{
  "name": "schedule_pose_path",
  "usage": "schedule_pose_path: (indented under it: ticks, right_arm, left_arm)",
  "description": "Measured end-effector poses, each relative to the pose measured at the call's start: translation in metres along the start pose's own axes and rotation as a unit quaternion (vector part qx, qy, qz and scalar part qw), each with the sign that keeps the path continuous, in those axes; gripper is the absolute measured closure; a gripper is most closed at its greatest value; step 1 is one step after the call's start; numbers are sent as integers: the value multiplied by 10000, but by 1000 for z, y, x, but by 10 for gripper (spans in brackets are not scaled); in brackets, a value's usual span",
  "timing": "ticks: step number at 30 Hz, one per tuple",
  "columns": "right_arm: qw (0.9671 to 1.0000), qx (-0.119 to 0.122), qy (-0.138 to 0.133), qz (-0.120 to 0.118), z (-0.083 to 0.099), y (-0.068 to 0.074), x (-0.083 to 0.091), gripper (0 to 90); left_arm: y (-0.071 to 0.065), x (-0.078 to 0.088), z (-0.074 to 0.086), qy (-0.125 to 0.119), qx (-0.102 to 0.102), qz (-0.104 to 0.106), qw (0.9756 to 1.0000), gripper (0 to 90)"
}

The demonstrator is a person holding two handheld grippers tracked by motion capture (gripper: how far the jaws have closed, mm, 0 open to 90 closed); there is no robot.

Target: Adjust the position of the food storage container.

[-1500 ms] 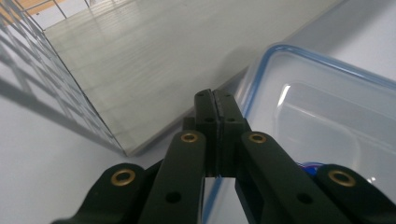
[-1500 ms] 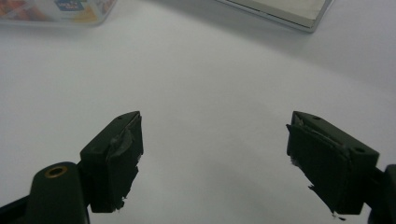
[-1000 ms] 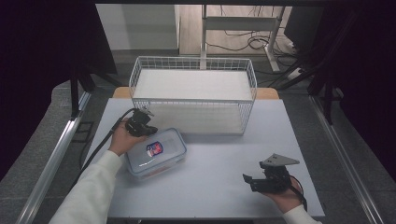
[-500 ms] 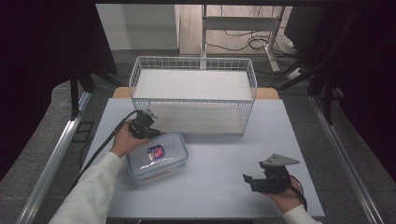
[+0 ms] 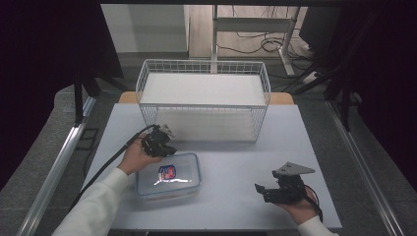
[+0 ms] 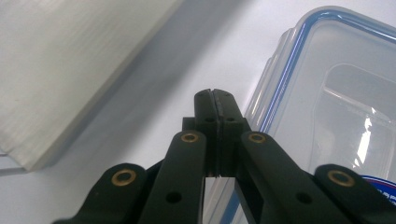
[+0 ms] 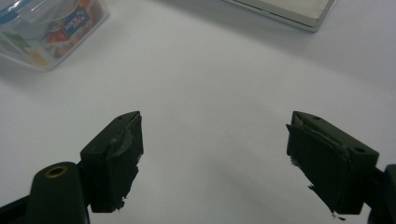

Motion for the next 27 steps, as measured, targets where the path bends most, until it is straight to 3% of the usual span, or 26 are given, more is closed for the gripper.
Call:
schedule_pose_path:
  ticks: [5, 7, 11, 14, 16, 17, 21, 27]
  right_arm:
    - [10000, 7, 15, 2, 0, 0, -1, 189]
    - [10000, -1, 9, 8, 0, 0, 0, 188]
    - [10000, -13, 0, 11, 1, -1, 1, 188]
    - [10000, -12, -2, 19, 2, -1, 1, 188]
    - [10000, -19, -3, 34, 2, -1, 2, 188]
    - [10000, -19, -3, 34, 2, -1, 2, 188]
    - [10000, -33, 0, 39, 2, -1, 3, 188]
    - [10000, -17, 28, 36, 1, 1, 0, 188]
  left_arm:
    - [-2, 1, 1, -7, -36, -3, 10000, 900]
    - [0, 5, 0, -129, -73, -191, 9997, 900]
    - [14, 28, 2, -349, 213, -316, 9987, 900]
    - [22, 48, 13, -483, 443, -506, 9966, 900]
    - [29, 66, 33, -651, 700, -542, 9939, 900]
    - [29, 66, 33, -651, 700, -542, 9939, 900]
    - [34, 80, 68, -722, 1041, -566, 9903, 900]
    - [33, 84, 122, -755, 1580, -576, 9829, 900]
Point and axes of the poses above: each handheld gripper's, and its own axes: x roughly backward along the jaws, z roughly out of its underside, y roughly to its left, the point moved 5 cm from there along -x, roughly forward along the jaws, and after that the axes turned 11 degrees about x, right-handed, at the moved point
